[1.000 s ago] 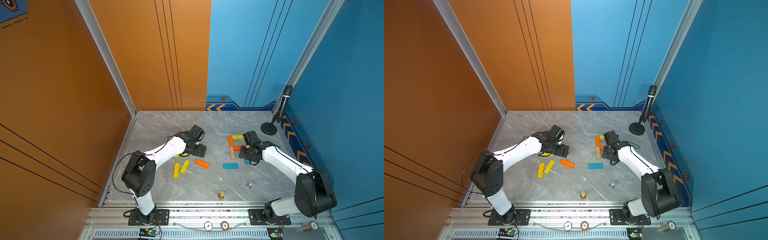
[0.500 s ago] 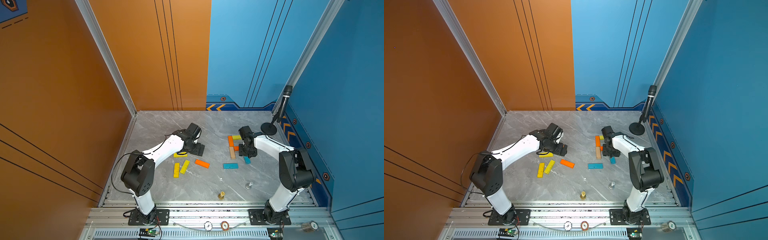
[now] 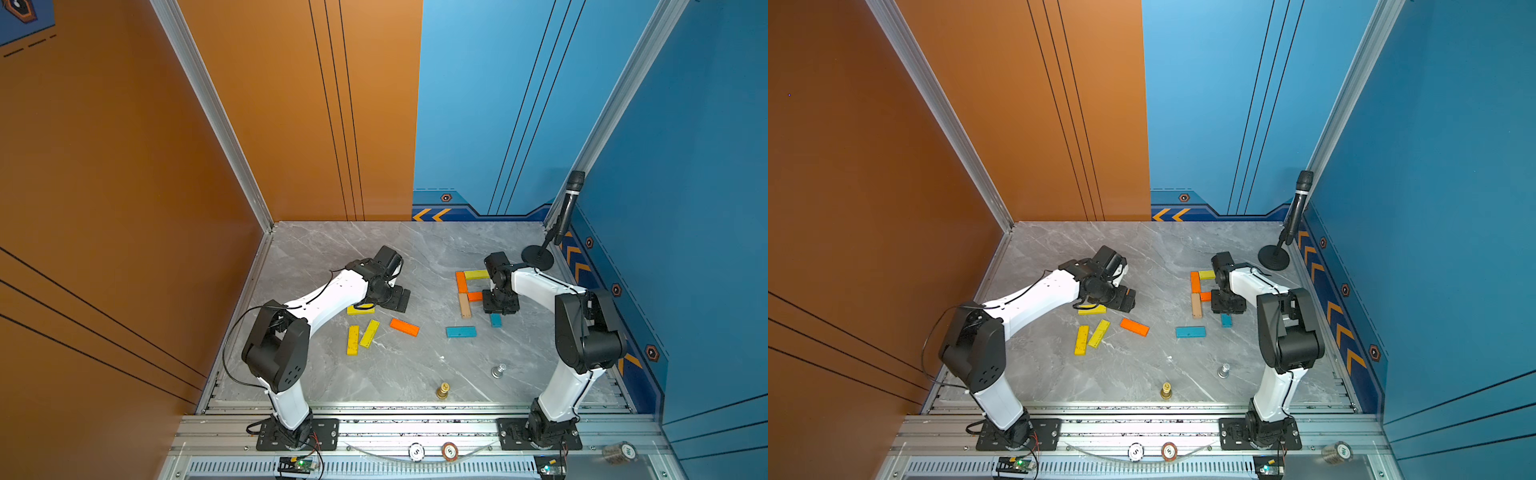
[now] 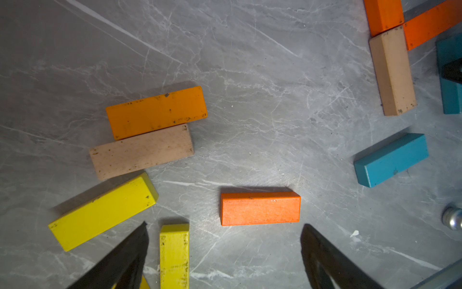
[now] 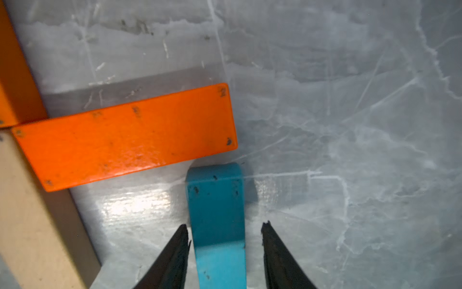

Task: Assemble the number 6 with building blocks
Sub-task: Adjust the building block at the center of the board.

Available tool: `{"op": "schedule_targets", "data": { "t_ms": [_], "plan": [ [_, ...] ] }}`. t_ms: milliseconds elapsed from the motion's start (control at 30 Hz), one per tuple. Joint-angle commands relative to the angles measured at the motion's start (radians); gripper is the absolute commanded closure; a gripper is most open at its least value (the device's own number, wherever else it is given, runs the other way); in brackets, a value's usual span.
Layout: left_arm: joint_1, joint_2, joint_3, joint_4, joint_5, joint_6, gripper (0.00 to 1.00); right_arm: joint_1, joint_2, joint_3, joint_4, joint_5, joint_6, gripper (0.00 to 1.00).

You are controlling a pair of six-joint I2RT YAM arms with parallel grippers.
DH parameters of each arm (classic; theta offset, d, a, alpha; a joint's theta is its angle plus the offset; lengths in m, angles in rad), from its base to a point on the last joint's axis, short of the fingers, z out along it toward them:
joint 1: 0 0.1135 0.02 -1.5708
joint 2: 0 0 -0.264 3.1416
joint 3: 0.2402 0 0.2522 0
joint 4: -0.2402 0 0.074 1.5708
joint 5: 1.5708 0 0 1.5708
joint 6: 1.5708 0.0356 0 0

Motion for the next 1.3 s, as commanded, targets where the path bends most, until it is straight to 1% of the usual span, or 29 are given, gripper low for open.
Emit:
{"op": "schedule_targets", "data": {
  "t_ms": [0, 167, 367, 567, 900, 1267],
  "plan": [
    [0.007, 0.022, 0.004, 0.006, 0.020, 0.009, 0.05, -0.007, 0.013, 0.006, -0.019, -0.046, -0.045, 0.53],
    [0.009, 0.038, 0.007, 0.006, 0.031, 0.006, 0.05, -0.007, 0.020, 0.013, -0.013, -0.061, -0.068, 0.59],
    [0.015, 0.052, 0.013, 0.007, 0.042, 0.003, 0.05, -0.009, 0.027, 0.016, -0.013, -0.051, -0.076, 0.66],
    [0.017, 0.058, 0.016, 0.008, 0.048, 0.000, 0.05, -0.013, 0.030, 0.020, -0.009, -0.039, -0.078, 0.70],
    [0.019, 0.062, 0.018, 0.010, 0.055, 0.000, 0.05, -0.023, 0.037, 0.032, 0.000, -0.048, -0.078, 0.70],
    [0.019, 0.067, 0.019, 0.013, 0.063, -0.003, 0.06, -0.025, 0.038, 0.045, 0.005, -0.077, -0.073, 0.66]
  ]
}}
